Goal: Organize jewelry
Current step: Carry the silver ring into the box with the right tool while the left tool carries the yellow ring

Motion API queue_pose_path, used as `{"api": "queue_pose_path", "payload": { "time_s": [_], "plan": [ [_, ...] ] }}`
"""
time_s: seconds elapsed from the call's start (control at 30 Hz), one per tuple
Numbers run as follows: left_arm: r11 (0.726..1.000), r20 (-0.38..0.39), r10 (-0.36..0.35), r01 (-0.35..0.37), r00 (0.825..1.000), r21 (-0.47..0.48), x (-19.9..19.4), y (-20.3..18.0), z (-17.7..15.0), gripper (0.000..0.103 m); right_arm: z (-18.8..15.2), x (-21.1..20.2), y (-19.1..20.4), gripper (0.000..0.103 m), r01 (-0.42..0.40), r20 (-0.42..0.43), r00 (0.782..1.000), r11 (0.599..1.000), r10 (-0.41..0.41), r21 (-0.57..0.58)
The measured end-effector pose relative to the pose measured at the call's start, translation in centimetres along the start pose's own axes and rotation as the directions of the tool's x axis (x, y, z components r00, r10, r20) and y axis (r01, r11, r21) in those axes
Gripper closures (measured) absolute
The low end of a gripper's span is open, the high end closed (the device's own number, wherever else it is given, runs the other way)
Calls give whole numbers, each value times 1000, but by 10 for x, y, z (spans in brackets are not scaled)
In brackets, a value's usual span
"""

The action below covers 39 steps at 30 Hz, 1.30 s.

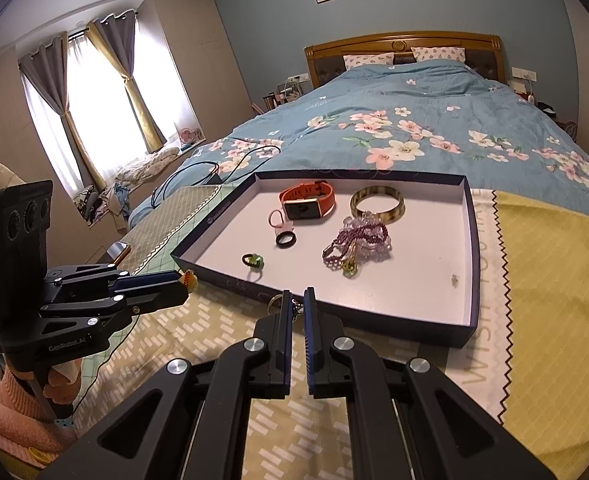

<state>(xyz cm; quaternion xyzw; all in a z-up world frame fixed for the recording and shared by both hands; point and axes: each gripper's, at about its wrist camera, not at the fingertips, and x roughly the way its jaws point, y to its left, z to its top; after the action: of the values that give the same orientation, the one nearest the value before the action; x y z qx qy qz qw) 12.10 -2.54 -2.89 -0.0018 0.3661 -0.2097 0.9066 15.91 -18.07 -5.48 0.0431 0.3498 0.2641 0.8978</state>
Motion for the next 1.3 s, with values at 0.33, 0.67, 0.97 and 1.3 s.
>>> {"api": "queue_pose_path", "payload": {
  "time_s": [0.33,0.67,0.97,1.3],
  "plan": [
    [1000,18,13,-13,1000,7,1,1,11,88,11,0,0,99,-2,18,1000,1000,2,-9],
    [1000,23,25,-25,999,5,7,4,19,88,20,4,-1,99,-1,24,1000,1000,1,-9],
    [999,25,38,-38,999,3,15,7,25,88,29,13,-7,99,12,24,1000,1000,-11,-7],
    [998,22,56,-56,998,8,22,7,29,88,32,24,-10,99,19,11,1000,1000,-19,-6]
  ]
}}
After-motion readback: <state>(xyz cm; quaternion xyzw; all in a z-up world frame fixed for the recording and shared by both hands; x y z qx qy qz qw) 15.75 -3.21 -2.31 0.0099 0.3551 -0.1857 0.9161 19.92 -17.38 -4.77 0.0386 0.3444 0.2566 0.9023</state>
